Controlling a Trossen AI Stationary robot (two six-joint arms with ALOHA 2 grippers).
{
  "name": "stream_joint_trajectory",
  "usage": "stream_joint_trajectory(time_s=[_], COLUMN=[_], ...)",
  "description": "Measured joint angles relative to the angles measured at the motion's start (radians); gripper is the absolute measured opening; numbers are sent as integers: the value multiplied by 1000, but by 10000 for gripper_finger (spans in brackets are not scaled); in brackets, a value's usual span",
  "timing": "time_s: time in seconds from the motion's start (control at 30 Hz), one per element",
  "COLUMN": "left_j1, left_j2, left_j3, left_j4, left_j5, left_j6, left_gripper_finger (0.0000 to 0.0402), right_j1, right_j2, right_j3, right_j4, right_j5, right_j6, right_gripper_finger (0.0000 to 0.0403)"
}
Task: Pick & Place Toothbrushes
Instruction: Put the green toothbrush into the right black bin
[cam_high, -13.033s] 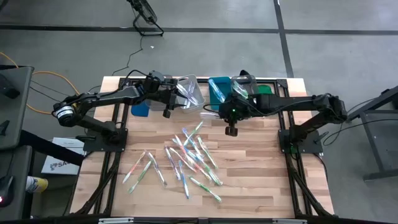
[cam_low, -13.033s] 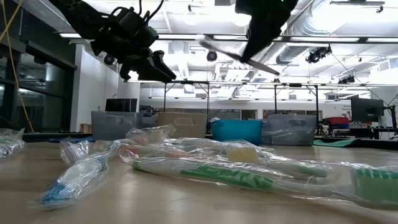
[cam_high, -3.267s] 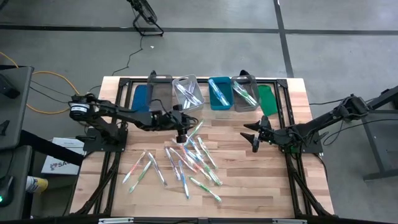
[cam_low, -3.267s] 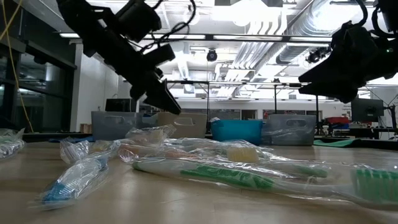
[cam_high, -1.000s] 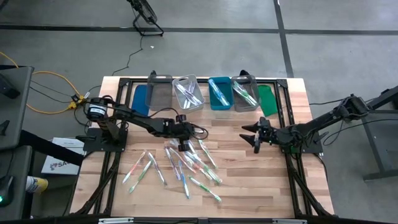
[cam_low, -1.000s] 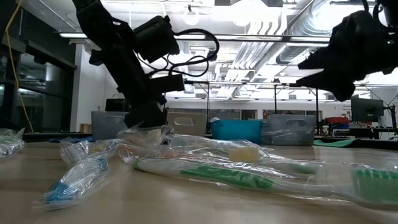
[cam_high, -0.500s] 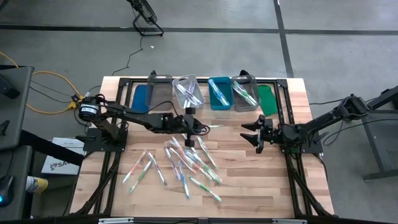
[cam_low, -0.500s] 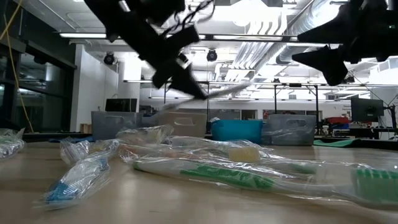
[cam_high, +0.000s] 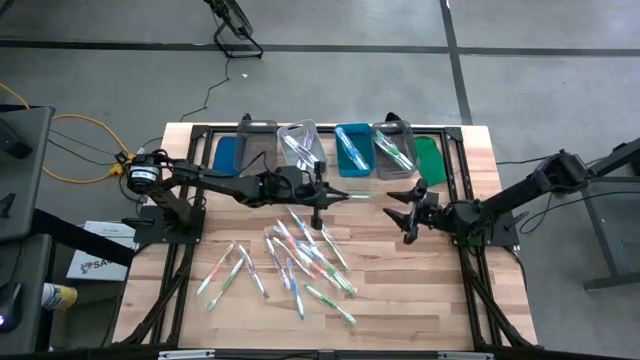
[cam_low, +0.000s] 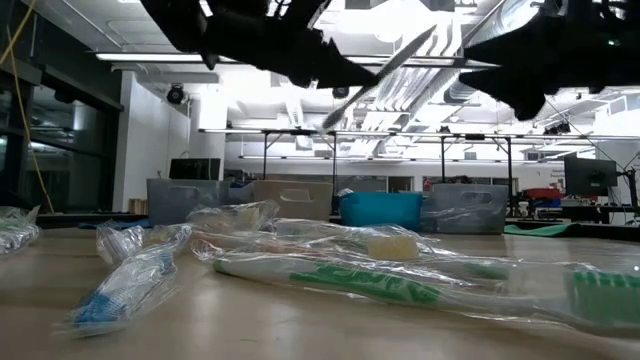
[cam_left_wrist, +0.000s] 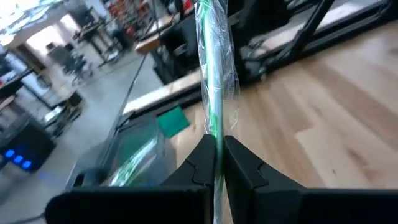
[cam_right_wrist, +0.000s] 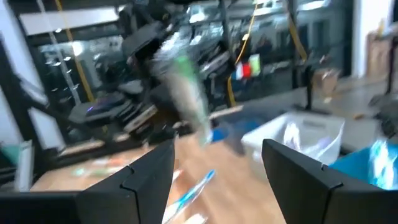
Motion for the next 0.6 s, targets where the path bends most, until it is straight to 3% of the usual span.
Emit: stream_joint_trajectory(time_s=[0.3, 0.6], left_j1=[0, -1], left_j2=[1, 1], left_j3=[0, 0], left_j4=[77, 64], left_j5=[49, 53], left_j6=[-23, -42], left_gripper_finger=[10, 10], right_j1=[-113, -118], right_j2=[226, 328], right_j3=[152, 251], right_j4=[110, 137], right_j5=[-159, -179], right_j6=[-162, -233], right_gripper_finger=[236, 231])
